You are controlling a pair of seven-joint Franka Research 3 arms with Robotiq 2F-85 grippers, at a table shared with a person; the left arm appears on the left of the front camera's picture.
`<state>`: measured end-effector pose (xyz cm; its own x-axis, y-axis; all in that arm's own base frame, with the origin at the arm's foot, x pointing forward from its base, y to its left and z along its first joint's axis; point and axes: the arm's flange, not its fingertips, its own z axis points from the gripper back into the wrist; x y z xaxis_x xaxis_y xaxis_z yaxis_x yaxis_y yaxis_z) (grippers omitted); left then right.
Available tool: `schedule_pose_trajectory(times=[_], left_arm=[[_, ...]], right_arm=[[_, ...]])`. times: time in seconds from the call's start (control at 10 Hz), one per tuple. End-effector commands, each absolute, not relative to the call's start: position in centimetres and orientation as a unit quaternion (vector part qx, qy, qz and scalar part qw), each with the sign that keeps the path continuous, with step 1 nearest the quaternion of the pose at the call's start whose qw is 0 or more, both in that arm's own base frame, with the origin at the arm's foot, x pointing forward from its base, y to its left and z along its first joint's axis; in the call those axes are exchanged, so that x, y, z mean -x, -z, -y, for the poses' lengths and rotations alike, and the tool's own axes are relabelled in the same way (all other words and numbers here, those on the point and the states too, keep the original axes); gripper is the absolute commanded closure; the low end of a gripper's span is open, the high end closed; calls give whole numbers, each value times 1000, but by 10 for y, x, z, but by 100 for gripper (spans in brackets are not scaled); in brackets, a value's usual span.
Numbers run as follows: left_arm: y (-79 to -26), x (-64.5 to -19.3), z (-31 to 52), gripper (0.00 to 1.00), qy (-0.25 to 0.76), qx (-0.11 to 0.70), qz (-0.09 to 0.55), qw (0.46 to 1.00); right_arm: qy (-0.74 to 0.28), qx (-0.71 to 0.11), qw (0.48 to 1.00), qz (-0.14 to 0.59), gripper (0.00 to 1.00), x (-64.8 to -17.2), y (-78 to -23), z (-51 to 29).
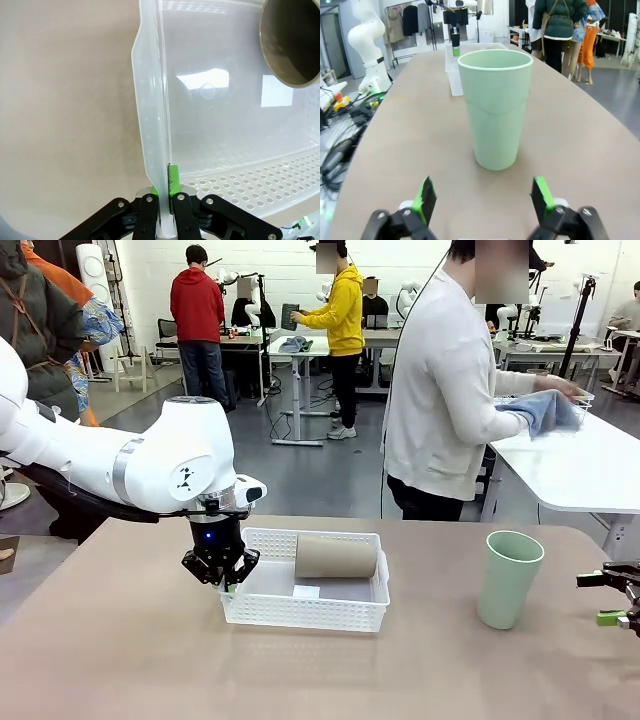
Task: Clean and organize the cups into the basket.
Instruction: Pick up the Reusable plastic cup from the right side of the table and stack it inside the Organizing basket in the center of the table.
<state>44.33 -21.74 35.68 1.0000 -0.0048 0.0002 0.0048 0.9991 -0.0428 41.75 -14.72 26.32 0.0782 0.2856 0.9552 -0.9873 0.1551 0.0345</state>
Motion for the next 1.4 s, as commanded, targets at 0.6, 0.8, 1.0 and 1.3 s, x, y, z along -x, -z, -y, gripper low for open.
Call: schedule_pose_trajectory(times=[0.6,0.8,1.0,1.3], left_arm=[[-359,-444,218,100,1,24,5,1000],[-359,-444,218,100,1,24,5,1000],[-359,-444,218,100,1,24,5,1000],[-359,-444,218,100,1,24,5,1000]], right_arm=[[-565,-426,545,449,0,-467,-214,85],[-561,-439,543,445,0,-475,-204,80],[-563,-449,542,433,0,-480,-198,70],[-562,-472,541,412,0,-482,-194,51]])
